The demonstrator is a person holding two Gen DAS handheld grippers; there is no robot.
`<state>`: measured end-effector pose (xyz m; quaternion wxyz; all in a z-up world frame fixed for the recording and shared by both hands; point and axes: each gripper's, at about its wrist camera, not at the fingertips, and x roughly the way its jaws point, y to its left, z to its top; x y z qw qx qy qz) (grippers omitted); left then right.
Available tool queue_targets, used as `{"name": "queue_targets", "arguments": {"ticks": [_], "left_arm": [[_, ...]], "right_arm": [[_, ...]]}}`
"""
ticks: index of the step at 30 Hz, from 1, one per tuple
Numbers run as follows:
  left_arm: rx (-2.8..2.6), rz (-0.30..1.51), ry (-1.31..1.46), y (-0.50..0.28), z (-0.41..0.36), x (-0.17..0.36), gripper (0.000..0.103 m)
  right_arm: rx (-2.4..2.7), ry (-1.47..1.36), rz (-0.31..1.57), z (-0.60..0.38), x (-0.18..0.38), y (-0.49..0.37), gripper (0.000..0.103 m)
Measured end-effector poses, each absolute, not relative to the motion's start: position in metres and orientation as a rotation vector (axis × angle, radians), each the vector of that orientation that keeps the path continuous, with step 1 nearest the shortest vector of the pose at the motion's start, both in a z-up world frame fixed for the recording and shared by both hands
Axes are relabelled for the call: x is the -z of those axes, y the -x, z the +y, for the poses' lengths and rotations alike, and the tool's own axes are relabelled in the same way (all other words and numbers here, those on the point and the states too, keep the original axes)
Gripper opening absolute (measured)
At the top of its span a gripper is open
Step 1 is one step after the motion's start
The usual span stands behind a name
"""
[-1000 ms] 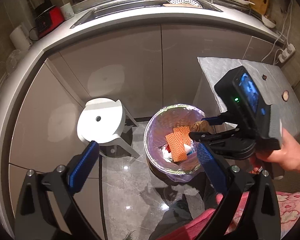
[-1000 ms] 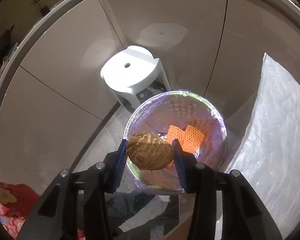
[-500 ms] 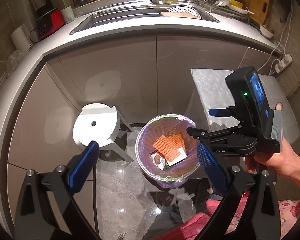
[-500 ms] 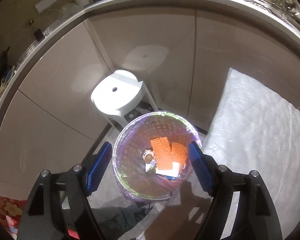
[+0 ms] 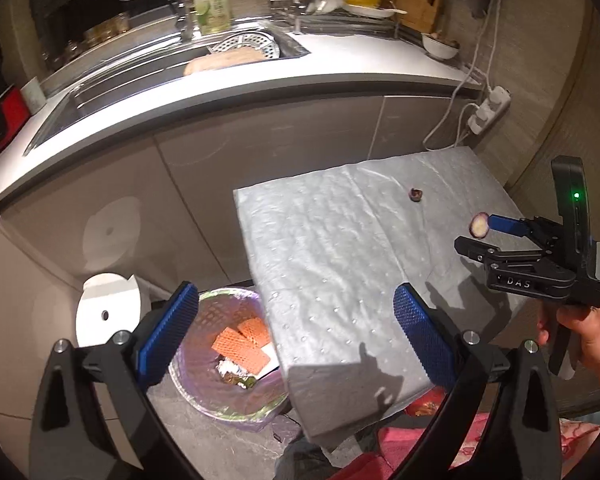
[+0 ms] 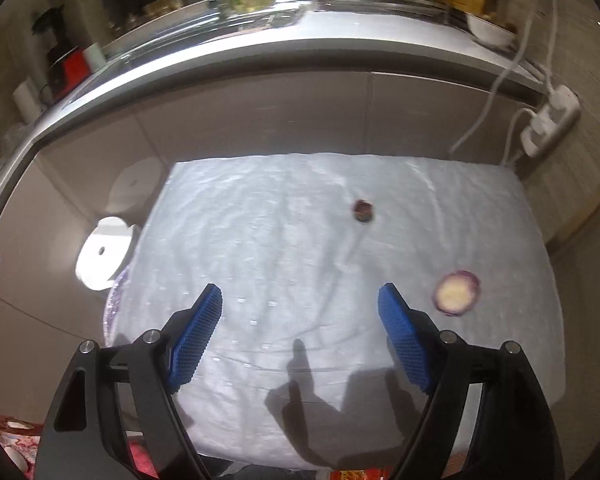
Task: Collect trash
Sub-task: 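Reach and grasp the red onion slice with the right tool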
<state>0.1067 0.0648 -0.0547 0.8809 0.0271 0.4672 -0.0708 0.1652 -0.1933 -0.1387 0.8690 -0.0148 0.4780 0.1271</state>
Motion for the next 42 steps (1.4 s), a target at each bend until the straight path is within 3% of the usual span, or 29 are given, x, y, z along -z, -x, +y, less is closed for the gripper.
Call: {"name": "queue_targets", "arguments": {"ticks": [12, 22, 31, 37, 38, 40, 42], "left_arm": [[0.199, 0.989, -0.084, -0.157, -0.022, 0.053, 0.094], [0.196, 1.035, -0.122, -0.168, -0.042, 0.061, 0.094], [0.178, 1.034, -0.134, -0.159, -0.033, 0.06, 0.094], [0.162, 1.029, -0.124, -0.157, -0.021, 0.059, 0.094], [0.161, 1.029, -0.122, -0.156, -0.019, 0.059, 0.094], [0.162, 1.027, -0.123, -0.155, -0.016, 0.058, 0.094], [0.167, 1.029, -0.123, -0.155, -0.014, 0.06, 0.094]], "right_arm": [[-0.1, -0.082, 1.074, -0.315, 0.196, -0.206, 0.072], [-0.145, -0.05, 1.115, -0.306, 0.217, -0.223, 0.067], [-0.086, 0.052, 1.153, -0.292, 0.228, -0.227, 0.046], [-0.069, 0.063, 1.155, -0.289, 0.227, -0.225, 0.043], [-0.064, 0.061, 1.155, -0.289, 0.226, -0.225, 0.032], [-0.057, 0.036, 1.152, -0.291, 0.22, -0.223, 0.019], [-0.06, -0.03, 1.15, -0.3, 0.213, -0.221, 0.014]]}}
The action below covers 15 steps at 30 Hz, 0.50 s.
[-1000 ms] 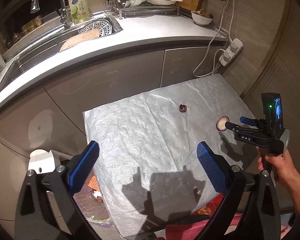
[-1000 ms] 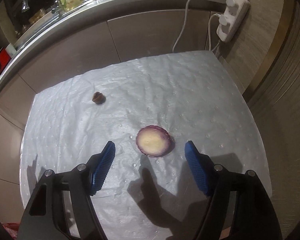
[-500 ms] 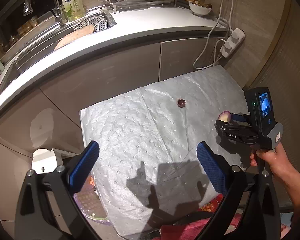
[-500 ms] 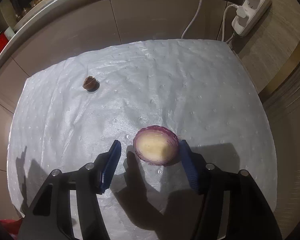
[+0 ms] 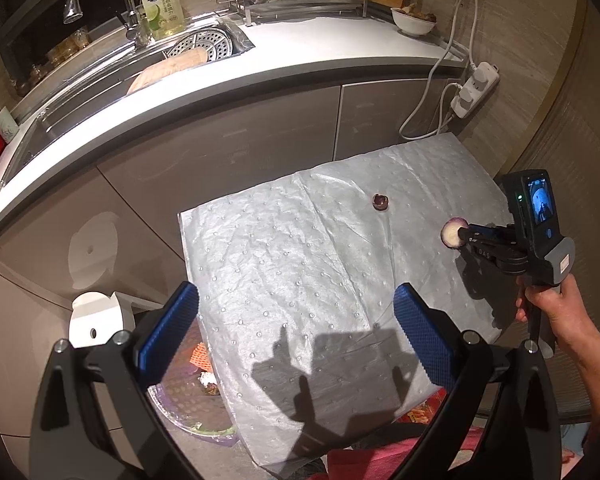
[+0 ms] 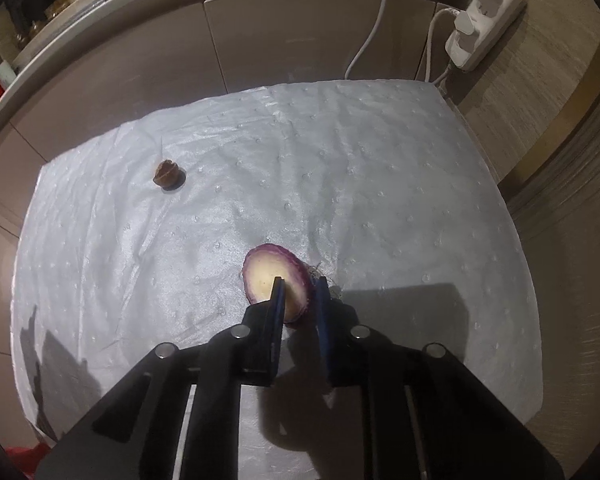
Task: Collect trash
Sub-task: 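Reach and grasp the red onion slice with the right tool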
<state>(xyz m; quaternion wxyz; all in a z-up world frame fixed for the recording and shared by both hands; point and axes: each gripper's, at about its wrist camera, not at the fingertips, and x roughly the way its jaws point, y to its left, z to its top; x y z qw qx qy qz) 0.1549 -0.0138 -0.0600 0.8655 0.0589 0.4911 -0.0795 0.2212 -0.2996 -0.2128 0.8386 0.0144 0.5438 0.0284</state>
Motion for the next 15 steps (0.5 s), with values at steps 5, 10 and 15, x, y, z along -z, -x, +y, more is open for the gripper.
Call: {"name": "queue_targets", "arguments": {"ticks": [5, 10, 15], "left_arm": [[0.199, 1.055, -0.129, -0.164, -0.023, 0.071, 0.094], [0.215, 1.078, -0.112, -0.171, -0.037, 0.078, 0.094], [0.208, 1.075, -0.14, -0.167, -0.042, 0.078, 0.094]], "right_arm": [[-0.062, -0.106, 1.14, -0.313, 0.208, -0.21, 0.017], [-0.093, -0.153, 1.122, -0.32, 0.206, -0.212, 0.05], [-0.163, -0.084, 1.143, -0.304, 0.217, -0.225, 0.057]]}}
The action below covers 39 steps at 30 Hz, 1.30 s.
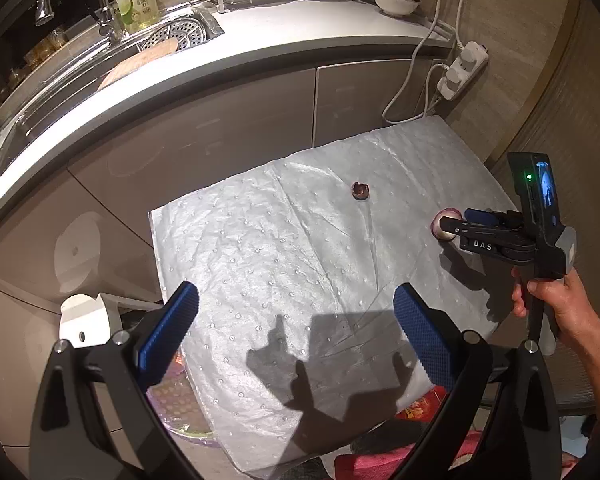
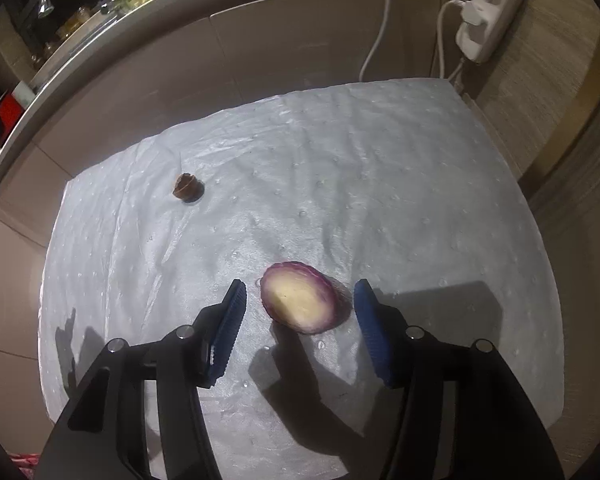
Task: Collect trash
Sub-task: 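Reach and grasp the red onion slice with the right tool, then lift the red onion slice off the mat with the right tool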
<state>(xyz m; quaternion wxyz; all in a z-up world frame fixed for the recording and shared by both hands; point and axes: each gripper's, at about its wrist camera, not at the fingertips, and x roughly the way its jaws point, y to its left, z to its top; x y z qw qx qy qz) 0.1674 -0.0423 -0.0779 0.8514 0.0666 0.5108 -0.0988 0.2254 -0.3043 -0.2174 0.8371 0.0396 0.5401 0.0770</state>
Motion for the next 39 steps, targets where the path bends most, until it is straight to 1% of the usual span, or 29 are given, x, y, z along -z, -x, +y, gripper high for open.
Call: {"name": "queue_targets", "arguments": {"ticks": [4, 6, 9, 10, 11, 13, 16, 18, 20, 21, 22, 27, 28, 29, 32, 35, 39], "left_arm": [[0.193, 1.079, -0.135, -0.171, -0.041, 0.078, 0.094], [0.188, 1.077, -0.137, -0.173, -0.041, 0.078, 0.094], [0.195, 1.075, -0.14, -0.178, -0.044, 0.079, 0.094], [0.201, 1.075, -0.143, -0.18, -0.046, 0.08, 0.094], [0.209, 1.075, -0.147, -0.183, -0.049, 0.082, 0.094], [0.23, 1.082, -0.151, -0.191, -0.056, 0.088, 0.094], [0.254, 1.11, -0.174, -0.206, -0.071, 0.102, 0.094], [0.264, 1.129, -0.188, -0.215, -0.079, 0.109, 0.094], [0.268, 1.133, -0.183, -0.22, -0.084, 0.111, 0.094], [0.269, 1.133, -0.179, -0.222, -0.086, 0.111, 0.094], [0.27, 1.133, -0.177, -0.224, -0.086, 0.111, 0.094], [0.256, 1.146, -0.196, -0.229, -0.091, 0.116, 0.094], [0.256, 1.145, -0.203, -0.23, -0.091, 0.117, 0.094], [0.254, 1.145, -0.209, -0.232, -0.093, 0.119, 0.094], [0.266, 1.152, -0.208, -0.239, -0.096, 0.126, 0.094], [0.291, 1.154, -0.199, -0.25, -0.104, 0.134, 0.094], [0.339, 1.159, -0.203, -0.269, -0.122, 0.148, 0.093]], "right_arm": [[-0.155, -0.003, 1.146, -0.291, 0.226, -0.23, 0.056], [-0.146, 0.03, 1.153, -0.288, 0.23, -0.23, 0.043], [-0.155, 0.035, 1.15, -0.289, 0.229, -0.226, 0.036], [-0.159, 0.028, 1.153, -0.291, 0.228, -0.225, 0.025], [-0.166, 0.002, 1.155, -0.295, 0.226, -0.224, 0.02], [-0.177, -0.05, 1.16, -0.303, 0.222, -0.221, 0.018], [-0.2, -0.111, 1.17, -0.313, 0.221, -0.22, 0.018], [-0.221, -0.16, 1.169, -0.321, 0.223, -0.221, 0.022], [-0.242, -0.178, 1.169, -0.326, 0.226, -0.223, 0.045], [-0.249, -0.176, 1.162, -0.327, 0.226, -0.222, 0.048], [-0.261, -0.175, 1.161, -0.326, 0.228, -0.224, 0.049], [-0.292, -0.117, 1.166, -0.319, 0.237, -0.23, 0.048], [-0.292, -0.077, 1.157, -0.316, 0.237, -0.229, 0.044], [-0.299, -0.041, 1.158, -0.312, 0.237, -0.228, 0.033], [-0.315, -0.011, 1.149, -0.307, 0.234, -0.223, 0.025], [-0.325, -0.049, 1.148, -0.312, 0.23, -0.221, 0.022], [-0.319, -0.095, 1.126, -0.325, 0.216, -0.216, 0.021]]}}
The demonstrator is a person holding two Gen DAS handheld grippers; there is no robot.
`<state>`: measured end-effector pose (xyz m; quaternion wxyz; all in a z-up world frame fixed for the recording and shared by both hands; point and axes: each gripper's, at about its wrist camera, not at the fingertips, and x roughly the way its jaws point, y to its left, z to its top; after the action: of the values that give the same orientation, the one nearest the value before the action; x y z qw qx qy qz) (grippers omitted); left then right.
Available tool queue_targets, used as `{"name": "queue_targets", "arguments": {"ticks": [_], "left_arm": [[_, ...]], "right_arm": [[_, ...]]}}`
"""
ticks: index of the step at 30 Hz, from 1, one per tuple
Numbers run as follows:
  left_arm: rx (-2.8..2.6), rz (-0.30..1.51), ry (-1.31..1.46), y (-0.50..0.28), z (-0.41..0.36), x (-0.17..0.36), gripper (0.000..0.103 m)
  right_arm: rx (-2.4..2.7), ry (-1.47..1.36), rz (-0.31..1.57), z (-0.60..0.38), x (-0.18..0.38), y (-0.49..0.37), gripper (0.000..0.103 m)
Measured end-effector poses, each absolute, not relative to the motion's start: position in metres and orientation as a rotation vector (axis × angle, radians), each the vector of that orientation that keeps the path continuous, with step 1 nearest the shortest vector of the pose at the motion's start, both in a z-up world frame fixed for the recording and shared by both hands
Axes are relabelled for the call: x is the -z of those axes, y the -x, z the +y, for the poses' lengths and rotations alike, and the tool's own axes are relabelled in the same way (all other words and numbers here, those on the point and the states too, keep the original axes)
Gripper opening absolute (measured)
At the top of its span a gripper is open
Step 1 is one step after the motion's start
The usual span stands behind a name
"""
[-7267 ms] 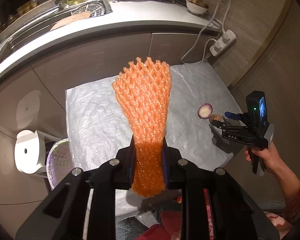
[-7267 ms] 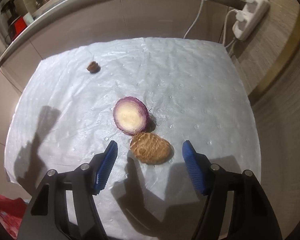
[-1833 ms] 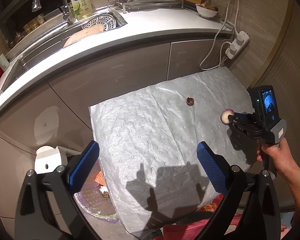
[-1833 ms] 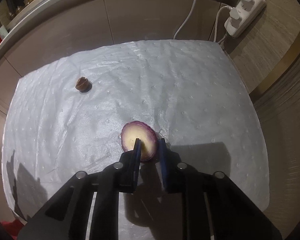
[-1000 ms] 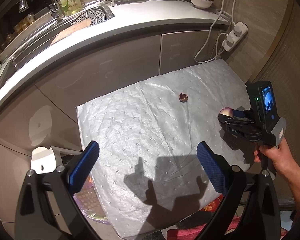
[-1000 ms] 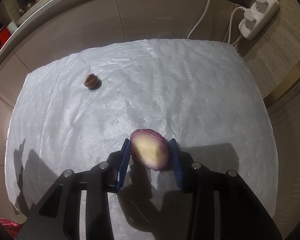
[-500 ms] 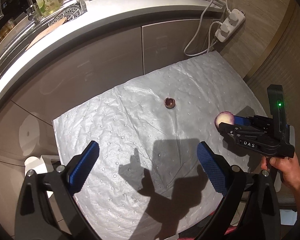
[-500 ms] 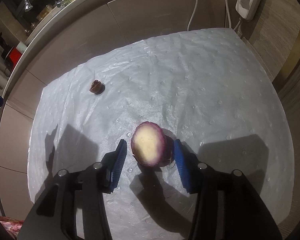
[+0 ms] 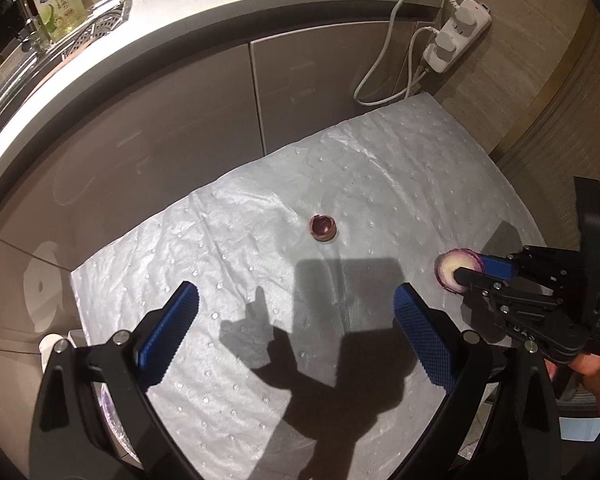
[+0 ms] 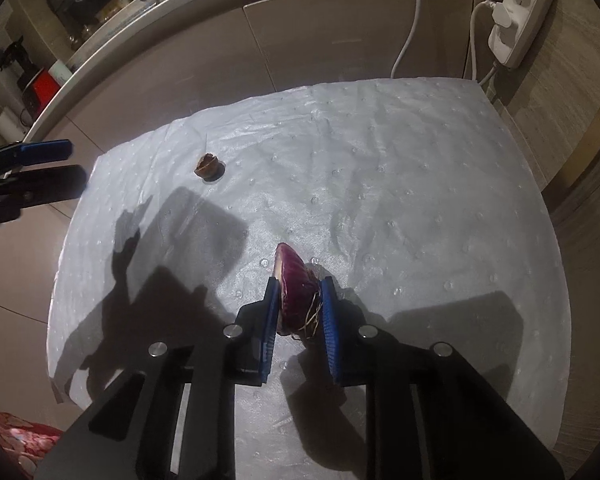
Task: Collect trash
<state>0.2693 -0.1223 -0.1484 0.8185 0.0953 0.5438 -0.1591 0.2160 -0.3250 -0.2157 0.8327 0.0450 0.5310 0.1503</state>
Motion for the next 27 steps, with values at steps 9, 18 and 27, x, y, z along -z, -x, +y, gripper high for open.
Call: {"name": "queue_targets", "arguments": {"ticks": [9, 18, 27], "left_arm": [[0.401, 1.263, -0.178, -0.316, -0.153, 0.206, 0.057], [0.414, 1.312, -0.158, -0.332, -0.163, 0.232, 0.044], [0.422, 1.3, -0.144, -0.334, -0.162, 0.231, 0.024]], "right_arm": [[-0.287, -0.201, 1.062, -0.361, 0.184, -0.19, 0.022], [-0.271, -0.232, 1.06, -0.377, 0.178, -0.176, 0.022], [-0.262, -0.229, 1.05, -0.376, 0.176, -0.176, 0.022]]}}
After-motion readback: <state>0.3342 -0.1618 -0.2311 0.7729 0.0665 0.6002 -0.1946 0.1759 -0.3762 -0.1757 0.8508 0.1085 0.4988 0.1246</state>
